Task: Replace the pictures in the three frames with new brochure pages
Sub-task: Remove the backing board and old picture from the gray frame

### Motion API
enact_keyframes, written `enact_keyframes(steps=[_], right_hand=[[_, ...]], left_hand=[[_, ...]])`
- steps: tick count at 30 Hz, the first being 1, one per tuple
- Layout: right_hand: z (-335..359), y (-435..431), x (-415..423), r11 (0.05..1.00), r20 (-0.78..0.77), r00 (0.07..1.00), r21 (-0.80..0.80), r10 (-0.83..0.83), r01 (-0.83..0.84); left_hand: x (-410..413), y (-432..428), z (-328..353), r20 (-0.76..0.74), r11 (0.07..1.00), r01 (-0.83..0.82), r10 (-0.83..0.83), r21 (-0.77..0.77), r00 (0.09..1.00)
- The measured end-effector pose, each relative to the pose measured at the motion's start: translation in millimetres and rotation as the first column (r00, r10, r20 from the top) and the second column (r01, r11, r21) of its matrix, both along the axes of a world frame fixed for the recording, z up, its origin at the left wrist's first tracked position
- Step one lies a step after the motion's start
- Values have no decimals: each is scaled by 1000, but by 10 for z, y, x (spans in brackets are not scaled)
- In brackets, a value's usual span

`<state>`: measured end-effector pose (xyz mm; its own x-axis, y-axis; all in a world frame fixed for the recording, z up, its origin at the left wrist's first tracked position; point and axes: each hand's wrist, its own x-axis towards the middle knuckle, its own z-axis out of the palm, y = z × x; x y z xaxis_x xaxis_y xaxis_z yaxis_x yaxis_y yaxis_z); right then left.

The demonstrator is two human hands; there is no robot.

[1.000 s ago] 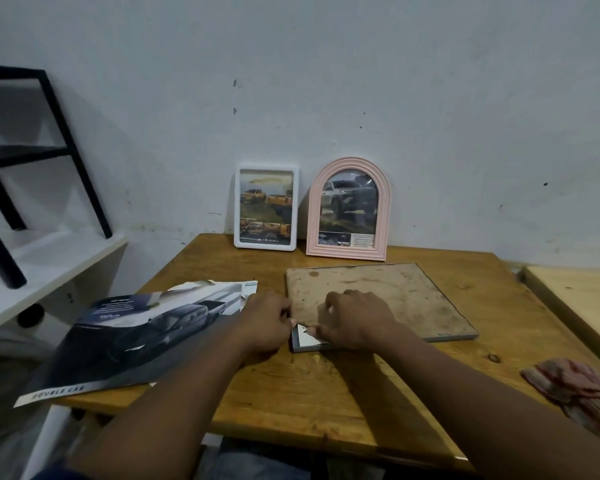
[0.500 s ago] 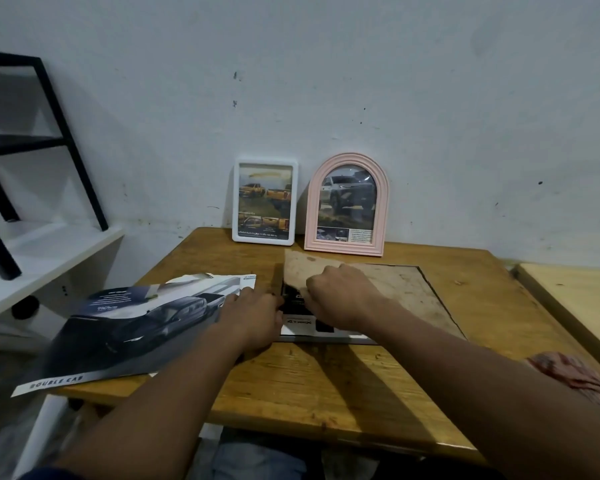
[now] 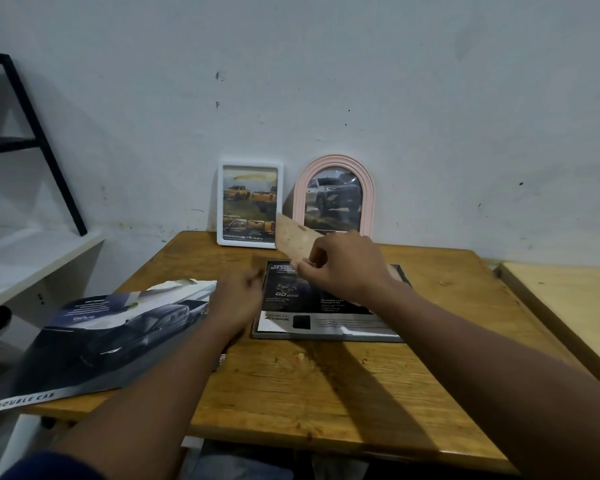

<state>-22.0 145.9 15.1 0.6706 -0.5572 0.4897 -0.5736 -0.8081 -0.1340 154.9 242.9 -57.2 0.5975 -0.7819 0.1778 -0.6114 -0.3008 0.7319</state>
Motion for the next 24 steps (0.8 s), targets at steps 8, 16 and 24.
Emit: enact_keyframes(steps=[8,16,24], right_hand=[[-128,1,-43,994,69,997,103,18,-25],[-64,-432,-890,780,8,846,390,-534,489],[-423,-156,-1592,511,-215,798,669,-563,540]], left_hand=[[-203,-186,745,-809,980,-39,-136,-193,572],[-188,50,778,-853,953,-17,-264,-304,451],[-400,541,530,-899,945,227,-301,-236,318]])
